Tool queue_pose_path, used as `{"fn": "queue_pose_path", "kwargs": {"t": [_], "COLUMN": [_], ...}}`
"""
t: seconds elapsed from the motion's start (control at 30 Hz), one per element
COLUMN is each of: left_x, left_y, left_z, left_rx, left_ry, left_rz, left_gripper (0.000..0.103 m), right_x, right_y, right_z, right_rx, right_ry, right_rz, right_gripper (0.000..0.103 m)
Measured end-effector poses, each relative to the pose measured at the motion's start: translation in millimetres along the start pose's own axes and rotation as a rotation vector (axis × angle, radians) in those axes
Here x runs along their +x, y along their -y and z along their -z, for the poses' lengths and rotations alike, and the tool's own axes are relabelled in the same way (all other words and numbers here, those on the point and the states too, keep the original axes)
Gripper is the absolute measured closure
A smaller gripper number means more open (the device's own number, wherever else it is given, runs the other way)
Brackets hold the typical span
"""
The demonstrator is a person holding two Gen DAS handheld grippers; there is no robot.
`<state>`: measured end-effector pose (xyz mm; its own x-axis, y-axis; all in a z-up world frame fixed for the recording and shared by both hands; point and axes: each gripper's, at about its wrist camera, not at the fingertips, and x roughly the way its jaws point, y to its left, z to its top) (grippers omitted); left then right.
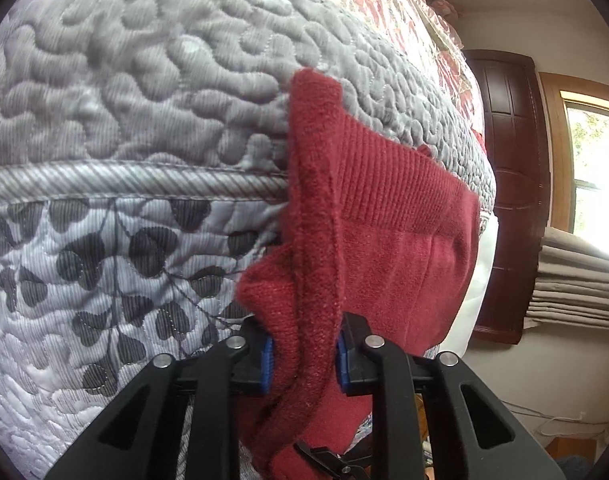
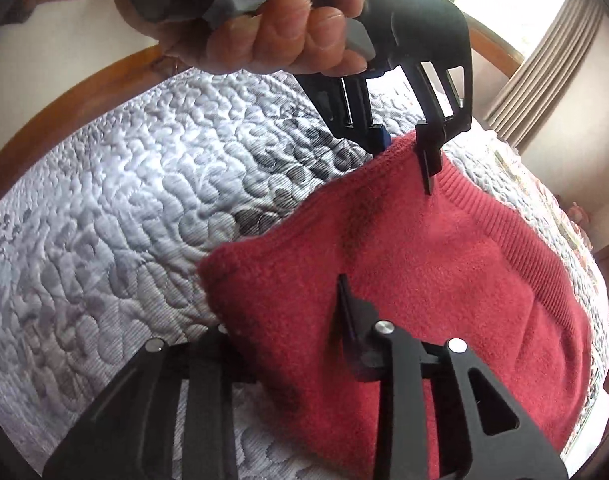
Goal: Fold small clothes
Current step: 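Lift the held edge with the left gripper and fold it over the sweater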
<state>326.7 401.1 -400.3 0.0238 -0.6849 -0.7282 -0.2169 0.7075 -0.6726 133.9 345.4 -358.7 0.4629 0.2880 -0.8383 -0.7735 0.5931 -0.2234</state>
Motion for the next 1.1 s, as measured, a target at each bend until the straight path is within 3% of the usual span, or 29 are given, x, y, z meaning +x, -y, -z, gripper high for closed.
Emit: {"fn": "queue_pose_path", "kwargs": {"t": [0.63,1.1], "left_x": [-26,-21], "left_y": [106,201], "left_z": [9,23], "left_rx": [0.083,0.138], "left_ry": [0.024,0.043], "left_rz": [-0.087,-0.143], "left_gripper": [0.081,0.081], "right_x": [-77,-140], "right_y": [56,120], "right_z": [-7,21], "right_rx": [0.131,0.271], "right_ry": [0.076,0.109], "right_rz": [0.041,0.088], "right_gripper": [0.076,0.076]}}
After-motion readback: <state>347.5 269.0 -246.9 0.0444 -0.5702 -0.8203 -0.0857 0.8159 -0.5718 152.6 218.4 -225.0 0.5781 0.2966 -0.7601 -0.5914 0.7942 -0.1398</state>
